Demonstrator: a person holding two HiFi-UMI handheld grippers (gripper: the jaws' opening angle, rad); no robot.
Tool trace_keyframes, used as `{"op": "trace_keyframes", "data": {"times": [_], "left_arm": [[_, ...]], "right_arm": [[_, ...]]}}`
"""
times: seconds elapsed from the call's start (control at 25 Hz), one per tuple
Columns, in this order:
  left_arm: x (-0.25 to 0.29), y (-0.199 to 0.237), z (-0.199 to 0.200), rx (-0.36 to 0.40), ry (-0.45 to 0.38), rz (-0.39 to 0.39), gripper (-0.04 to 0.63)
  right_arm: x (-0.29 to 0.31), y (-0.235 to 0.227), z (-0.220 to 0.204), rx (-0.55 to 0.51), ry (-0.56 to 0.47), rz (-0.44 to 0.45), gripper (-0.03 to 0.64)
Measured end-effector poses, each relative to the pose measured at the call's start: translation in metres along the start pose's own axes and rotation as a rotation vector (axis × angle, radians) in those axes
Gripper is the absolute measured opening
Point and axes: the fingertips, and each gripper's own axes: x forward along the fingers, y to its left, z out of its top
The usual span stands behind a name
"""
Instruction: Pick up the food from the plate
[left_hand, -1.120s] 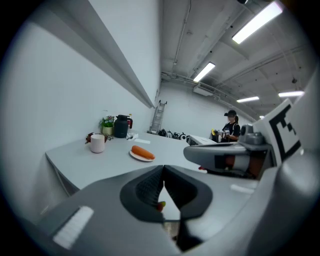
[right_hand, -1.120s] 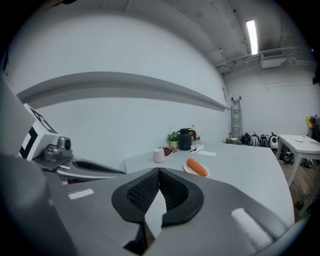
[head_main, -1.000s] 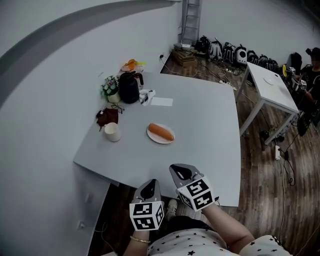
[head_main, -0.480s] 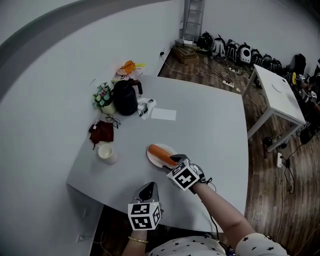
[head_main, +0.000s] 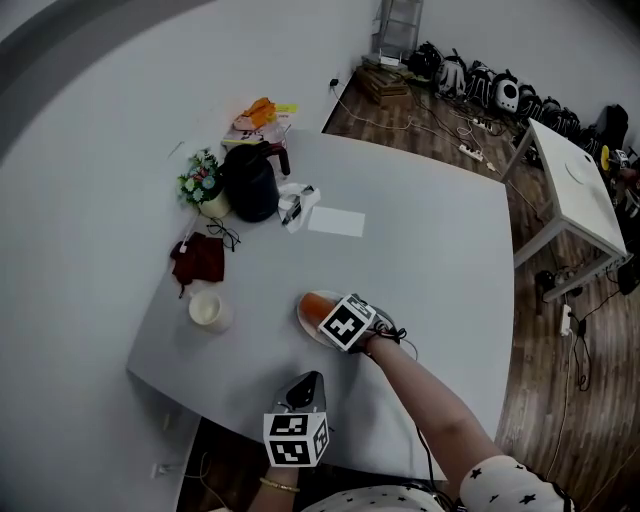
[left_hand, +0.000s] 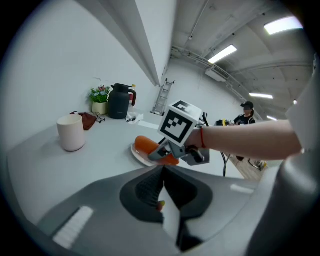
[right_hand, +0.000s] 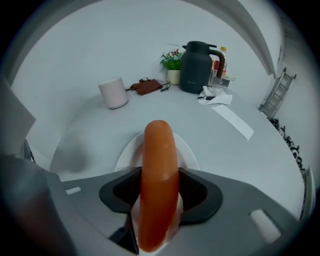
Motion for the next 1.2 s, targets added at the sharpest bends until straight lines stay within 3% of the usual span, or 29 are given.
{"op": "trace_keyframes", "data": {"times": [0.2, 0.52, 0.76, 1.0, 1.2], "left_arm": [[0.003, -0.003, -0.003, -0.002, 0.011, -0.007, 0.008], [0.004, -0.006, 0.000, 0.028, 0.014, -0.009, 0.008], [0.002, -0.007, 0.005, 0.047, -0.005, 0.004, 0.008], [-0.002, -0.018, 0.016, 0.068, -0.046, 0.005, 0.008], [-0.008, -0.028, 0.015, 0.090, -0.058, -0.007, 0.008]], "right_arm": [[0.002, 0.001, 0.002, 0.011, 0.007, 0.027, 0.206], [-0.005, 0.003, 0.000, 0.043, -0.036, -0.036, 0.204], [-0.058, 0.010, -0.001, 0.102, -0.264, -0.086, 0.204], [-0.143, 0.033, -0.026, 0.346, -0.527, -0.122, 0.204], [-0.187, 0.055, -0.060, 0.477, -0.645, -0.152, 0.204]]}}
